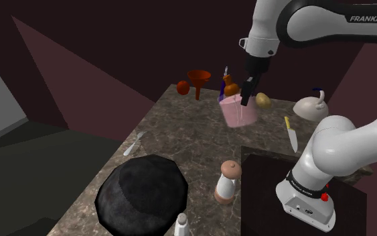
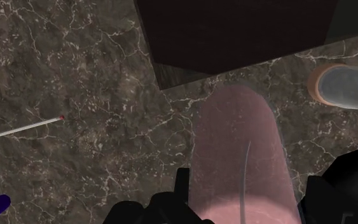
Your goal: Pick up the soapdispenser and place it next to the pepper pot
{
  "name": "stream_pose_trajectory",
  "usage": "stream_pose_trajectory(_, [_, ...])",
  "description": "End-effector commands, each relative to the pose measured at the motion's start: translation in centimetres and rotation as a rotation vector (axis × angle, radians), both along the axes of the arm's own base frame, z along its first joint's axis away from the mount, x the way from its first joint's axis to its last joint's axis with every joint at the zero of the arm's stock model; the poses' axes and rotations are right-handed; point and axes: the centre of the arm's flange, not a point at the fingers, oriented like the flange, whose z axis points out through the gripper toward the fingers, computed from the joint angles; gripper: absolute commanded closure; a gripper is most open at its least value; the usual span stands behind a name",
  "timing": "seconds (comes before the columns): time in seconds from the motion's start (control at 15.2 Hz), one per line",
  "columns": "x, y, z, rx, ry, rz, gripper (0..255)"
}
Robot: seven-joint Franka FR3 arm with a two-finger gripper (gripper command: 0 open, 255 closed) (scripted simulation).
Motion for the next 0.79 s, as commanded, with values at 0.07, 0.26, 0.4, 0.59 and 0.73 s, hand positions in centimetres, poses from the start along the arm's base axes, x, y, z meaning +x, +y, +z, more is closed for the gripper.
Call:
stream_pose_trajectory(0.07, [-0.1,0.1,-1.5,0.000,-0.001,0.000,255])
stream_pose_trajectory(0.26, [-0.1,0.1,-3.1,0.000,-0.001,0.000,255])
stream_pose_trajectory(0.4, [-0.1,0.1,-4.2,0.000,-0.001,0.000,255])
stream_pose_trajectory(0.59, [-0.1,0.1,-5.8,0.000,-0.001,0.000,255])
stream_pose_trajectory(0.73, [-0.1,0.1,-6.8,0.000,-0.001,0.000,255])
